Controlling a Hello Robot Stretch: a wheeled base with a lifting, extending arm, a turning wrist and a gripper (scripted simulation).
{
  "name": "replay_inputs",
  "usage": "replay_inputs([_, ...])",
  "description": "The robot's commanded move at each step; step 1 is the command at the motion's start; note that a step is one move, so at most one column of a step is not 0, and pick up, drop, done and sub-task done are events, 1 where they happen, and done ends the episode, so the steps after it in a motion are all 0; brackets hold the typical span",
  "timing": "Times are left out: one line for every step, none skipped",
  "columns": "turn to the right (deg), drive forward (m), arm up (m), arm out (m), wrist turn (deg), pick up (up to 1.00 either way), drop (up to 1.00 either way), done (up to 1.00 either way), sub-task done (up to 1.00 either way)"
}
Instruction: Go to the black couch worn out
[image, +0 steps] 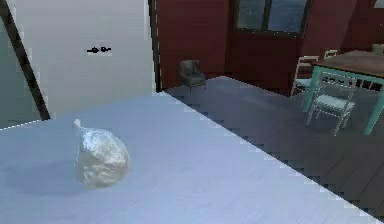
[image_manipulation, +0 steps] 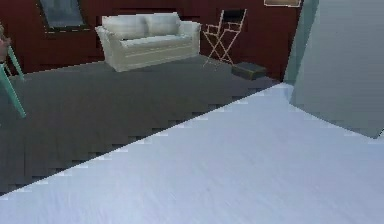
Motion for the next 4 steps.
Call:
replay_inputs([0.0,1.00,0.00,0.00,0.0,0.00,0.00,0.00,0.00])
replay_inputs([3.0,0.00,0.00,0.00,0.0,0.00,0.00,0.00,0.00])
replay_inputs([0.0,0.55,0.00,0.00,0.0,0.00,0.00,0.00,0.00])
replay_inputs([-12.0,0.00,0.00,0.00,0.0,0.00,0.00,0.00,0.00])
